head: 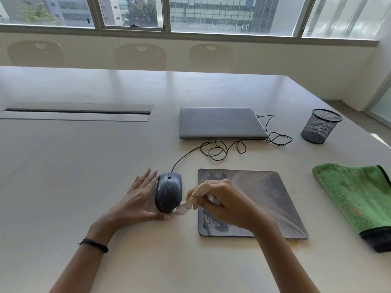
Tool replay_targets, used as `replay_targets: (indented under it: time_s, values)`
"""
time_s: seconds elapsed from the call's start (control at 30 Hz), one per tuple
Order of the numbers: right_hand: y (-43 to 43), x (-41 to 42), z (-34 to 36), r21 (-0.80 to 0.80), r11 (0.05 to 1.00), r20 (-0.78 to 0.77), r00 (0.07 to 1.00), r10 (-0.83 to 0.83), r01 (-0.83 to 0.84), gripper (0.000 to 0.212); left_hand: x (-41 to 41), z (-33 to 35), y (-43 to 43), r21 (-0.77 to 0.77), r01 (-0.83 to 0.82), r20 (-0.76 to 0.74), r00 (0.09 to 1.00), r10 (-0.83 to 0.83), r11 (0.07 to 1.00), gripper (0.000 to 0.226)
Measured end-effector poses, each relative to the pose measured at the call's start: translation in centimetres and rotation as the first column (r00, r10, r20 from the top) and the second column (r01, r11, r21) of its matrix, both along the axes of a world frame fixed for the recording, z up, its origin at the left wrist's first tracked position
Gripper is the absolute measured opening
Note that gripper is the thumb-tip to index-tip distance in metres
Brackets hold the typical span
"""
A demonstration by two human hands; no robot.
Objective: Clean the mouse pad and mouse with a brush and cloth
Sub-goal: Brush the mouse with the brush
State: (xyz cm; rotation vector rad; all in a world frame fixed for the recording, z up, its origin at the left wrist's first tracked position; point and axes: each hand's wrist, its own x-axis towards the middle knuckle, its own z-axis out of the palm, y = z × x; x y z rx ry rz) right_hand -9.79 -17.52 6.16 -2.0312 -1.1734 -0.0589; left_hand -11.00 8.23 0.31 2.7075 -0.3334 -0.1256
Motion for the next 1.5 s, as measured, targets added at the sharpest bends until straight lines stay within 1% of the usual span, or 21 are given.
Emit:
replay_targets:
  time_s: [0.03, 0.07, 0.17, 0.2, 0.3, 0.4, 0.43, 0.5, 0.57, 0.7, 0.77, 0.83, 0.9, 1.0, 1.03, 1.1, 1.17, 1.3, 1.4, 1.5]
  values:
    - [0.0, 0.0, 0.1, -0.012, 1.000, -0.001, 1.000, 0.003, -0.003, 0.018, 0.0, 0.0, 0.0, 0.000, -0.001, 0.000, 1.000, 0.001, 1.000, 0.139]
    - [0.0, 0.0, 0.1, 0.010, 1.000, 0.012, 1.000, -0.005, 0.005, 0.019, 0.0, 0.0, 0.0, -0.001, 0.000, -0.002, 1.000, 0.000, 1.000, 0.139]
    - [0.6, 0.1, 0.0, 0.181, 0.979, 0.087, 0.989, -0.115, 0.098, 0.020, 0.0, -0.1, 0.1, 0.000, 0.008, -0.005, 1.000, -0.008, 1.000, 0.137]
    - [0.8, 0.2, -0.2, 0.205, 0.970, 0.101, 0.983, -0.152, 0.128, 0.020, 0.0, -0.1, 0.1, 0.004, 0.010, -0.006, 1.000, -0.010, 1.000, 0.136]
    - [1.3, 0.3, -0.7, 0.166, 0.973, 0.110, 0.977, -0.182, 0.162, 0.016, 0.0, -0.1, 0.2, 0.005, 0.007, -0.009, 1.000, -0.007, 1.000, 0.136]
    - [1.1, 0.0, -0.6, 0.082, 0.990, 0.128, 0.984, -0.126, 0.116, 0.019, 0.0, -0.1, 0.1, -0.003, 0.003, -0.008, 1.000, -0.003, 1.000, 0.137]
    - [0.9, -0.1, -0.4, 0.063, 0.994, 0.120, 0.988, -0.100, 0.093, 0.017, 0.0, -0.1, 0.1, -0.009, 0.003, -0.006, 1.000, -0.003, 1.000, 0.138]
    - [0.5, 0.0, -0.1, 0.040, 0.997, 0.087, 0.994, -0.065, 0.061, 0.011, 0.0, -0.2, 0.1, -0.016, -0.001, -0.005, 1.000, 0.001, 1.000, 0.139]
    - [0.4, 0.2, 0.0, 0.038, 0.997, 0.078, 0.994, -0.074, 0.071, 0.010, 0.0, -0.2, 0.1, -0.016, -0.002, -0.004, 1.000, 0.002, 1.000, 0.139]
    - [1.0, 0.4, -0.4, 0.129, 0.980, 0.136, 0.977, -0.166, 0.149, 0.018, 0.1, -0.3, 0.2, -0.012, 0.003, -0.005, 1.000, -0.003, 1.000, 0.137]
    - [1.1, 0.5, -0.8, 0.114, 0.978, 0.142, 0.971, -0.190, 0.175, 0.024, 0.1, -0.4, 0.3, -0.011, 0.004, -0.008, 1.000, -0.004, 1.000, 0.137]
    - [1.1, 0.5, -1.1, 0.066, 0.985, 0.134, 0.977, -0.168, 0.161, 0.027, 0.1, -0.4, 0.3, -0.009, 0.003, -0.012, 1.000, -0.003, 1.000, 0.137]
    - [0.7, 0.2, -0.9, 0.033, 0.993, 0.118, 0.986, -0.119, 0.116, 0.026, 0.1, -0.5, 0.4, -0.008, 0.003, -0.011, 1.000, -0.003, 1.000, 0.137]
    - [-0.3, 0.1, -0.2, 0.052, 0.998, 0.022, 0.999, -0.041, 0.040, 0.014, 0.2, -0.6, 0.5, -0.013, 0.003, -0.011, 1.000, -0.003, 1.000, 0.137]
    - [-0.7, 0.0, 0.0, 0.061, 0.998, -0.014, 1.000, -0.026, 0.027, 0.013, 0.2, -0.6, 0.5, -0.016, 0.001, -0.010, 1.000, -0.002, 1.000, 0.137]
    - [-1.4, 0.1, 0.2, 0.086, 0.996, -0.052, 0.998, -0.032, 0.037, 0.019, 0.2, -0.7, 0.6, -0.026, 0.002, -0.005, 1.000, -0.002, 1.000, 0.136]
    - [-2.1, 0.3, 0.3, 0.135, 0.989, -0.060, 0.997, -0.049, 0.057, 0.021, 0.1, -0.6, 0.5, -0.063, -0.002, 0.001, 1.000, 0.002, 0.998, 0.132]
    - [-3.8, 0.5, 0.4, 0.213, 0.971, -0.050, 0.994, -0.101, 0.109, 0.015, -0.3, -0.2, 0.1, -0.210, -0.061, 0.031, 0.997, 0.069, 0.976, 0.115]
    - [-5.0, 0.5, 0.5, 0.263, 0.950, -0.034, 0.985, -0.167, 0.170, 0.014, -0.2, 0.1, -0.5, -0.264, -0.082, 0.167, 0.978, 0.129, 0.961, 0.094]
    - [-6.3, 0.5, 0.9, 0.285, 0.929, -0.002, 0.970, -0.244, 0.235, 0.011, 0.2, 0.7, -1.3, -0.238, -0.047, 0.315, 0.941, 0.123, 0.970, 0.077]
